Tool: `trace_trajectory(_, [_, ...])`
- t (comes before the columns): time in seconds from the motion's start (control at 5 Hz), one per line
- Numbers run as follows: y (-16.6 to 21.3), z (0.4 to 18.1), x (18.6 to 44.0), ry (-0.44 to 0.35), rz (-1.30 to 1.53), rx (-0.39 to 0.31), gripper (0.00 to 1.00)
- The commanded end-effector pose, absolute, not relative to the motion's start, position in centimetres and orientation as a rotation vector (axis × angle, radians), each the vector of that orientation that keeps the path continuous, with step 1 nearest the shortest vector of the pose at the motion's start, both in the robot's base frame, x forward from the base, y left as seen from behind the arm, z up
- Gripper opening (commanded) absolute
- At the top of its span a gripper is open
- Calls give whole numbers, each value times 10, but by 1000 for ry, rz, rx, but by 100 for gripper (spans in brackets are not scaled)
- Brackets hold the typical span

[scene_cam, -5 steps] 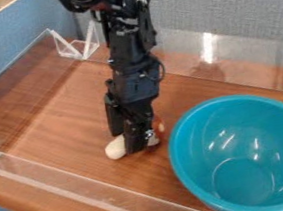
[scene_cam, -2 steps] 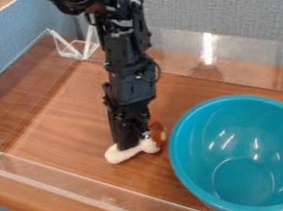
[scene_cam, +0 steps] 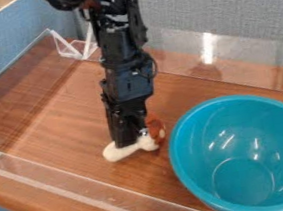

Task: Put the mushroom in the blue bowl

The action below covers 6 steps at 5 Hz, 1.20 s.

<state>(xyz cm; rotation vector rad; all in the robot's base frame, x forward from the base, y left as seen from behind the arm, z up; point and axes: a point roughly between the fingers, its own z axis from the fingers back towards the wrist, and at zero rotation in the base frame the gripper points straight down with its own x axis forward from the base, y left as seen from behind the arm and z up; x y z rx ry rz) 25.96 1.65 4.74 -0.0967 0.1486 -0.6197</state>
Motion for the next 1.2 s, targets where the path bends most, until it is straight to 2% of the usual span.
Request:
trace_trajectory(0.0, [22, 68, 264, 75, -604, -73, 0])
trace_trajectory(1.0, [18, 73, 261, 54, -602, -90, 0])
